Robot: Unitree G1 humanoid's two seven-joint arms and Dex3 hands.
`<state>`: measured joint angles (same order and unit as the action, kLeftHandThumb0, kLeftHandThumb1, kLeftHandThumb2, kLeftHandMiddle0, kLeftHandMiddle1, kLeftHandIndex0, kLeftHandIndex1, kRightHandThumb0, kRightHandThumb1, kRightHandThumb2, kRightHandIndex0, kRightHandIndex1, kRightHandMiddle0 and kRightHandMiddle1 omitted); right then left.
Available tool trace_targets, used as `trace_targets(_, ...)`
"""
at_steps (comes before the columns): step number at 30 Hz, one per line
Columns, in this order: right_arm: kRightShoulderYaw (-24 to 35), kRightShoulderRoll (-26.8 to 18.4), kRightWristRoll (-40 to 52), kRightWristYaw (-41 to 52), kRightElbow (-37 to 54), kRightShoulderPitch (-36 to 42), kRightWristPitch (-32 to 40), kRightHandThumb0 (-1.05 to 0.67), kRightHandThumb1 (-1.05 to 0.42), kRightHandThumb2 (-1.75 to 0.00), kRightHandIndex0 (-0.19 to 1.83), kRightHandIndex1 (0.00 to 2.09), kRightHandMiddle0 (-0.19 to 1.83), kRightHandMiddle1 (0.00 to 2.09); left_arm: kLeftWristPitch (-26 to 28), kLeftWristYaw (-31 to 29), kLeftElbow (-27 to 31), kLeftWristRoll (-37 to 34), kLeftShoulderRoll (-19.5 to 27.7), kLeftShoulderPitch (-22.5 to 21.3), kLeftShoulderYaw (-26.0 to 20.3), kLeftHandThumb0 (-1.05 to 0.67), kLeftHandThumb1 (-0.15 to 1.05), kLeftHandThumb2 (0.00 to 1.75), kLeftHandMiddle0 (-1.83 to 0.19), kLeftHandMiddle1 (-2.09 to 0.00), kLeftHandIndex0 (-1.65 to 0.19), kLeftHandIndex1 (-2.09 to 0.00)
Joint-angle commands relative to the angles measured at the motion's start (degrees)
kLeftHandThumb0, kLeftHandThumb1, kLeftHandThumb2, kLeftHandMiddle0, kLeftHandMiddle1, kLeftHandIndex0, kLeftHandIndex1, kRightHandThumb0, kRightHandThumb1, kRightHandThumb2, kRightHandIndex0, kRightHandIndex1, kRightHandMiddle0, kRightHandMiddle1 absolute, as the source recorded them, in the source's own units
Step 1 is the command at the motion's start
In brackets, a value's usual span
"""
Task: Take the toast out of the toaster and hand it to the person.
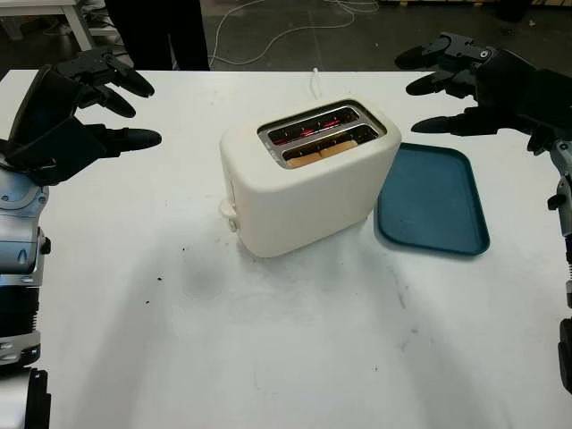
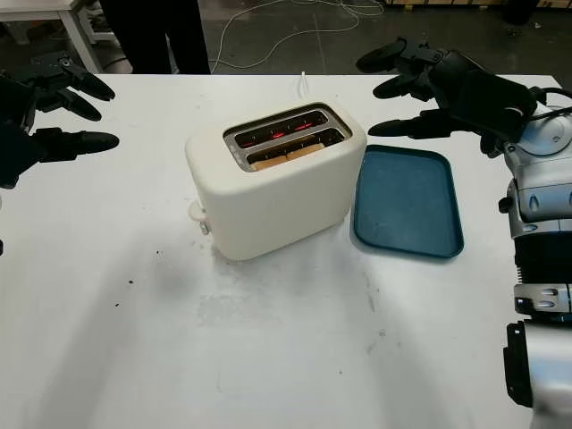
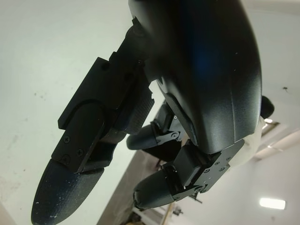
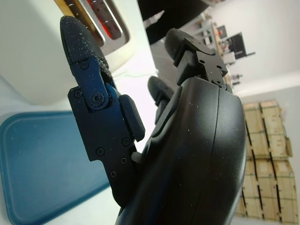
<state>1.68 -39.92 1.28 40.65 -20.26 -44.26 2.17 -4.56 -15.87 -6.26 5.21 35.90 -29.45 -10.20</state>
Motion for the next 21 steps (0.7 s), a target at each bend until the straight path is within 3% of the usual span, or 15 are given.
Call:
trace_targets(1, 0.2, 0.1, 0.0, -0.3, 0.6, 0.0, 0.0, -0.74, -0.78, 0.00, 0.00, 0.80, 0.05, 0.66, 0.4, -0.1, 0.5, -0.3, 0.0, 0.2, -0.2, -1.05, 0.74, 0.00, -0.48, -1.28, -0.50, -1.12)
trace_targets(21, 0.2, 0.2, 0.4, 0.1, 0.4, -0.2, 0.6, -0.73, -0.78, 0.00, 0.00, 0.78, 0.04, 0.65, 0.1, 0.5, 0.2, 0.1, 0.1, 0.2, -0.1, -1.05, 0.74, 0.00, -0.48, -1.28, -0.51, -1.11)
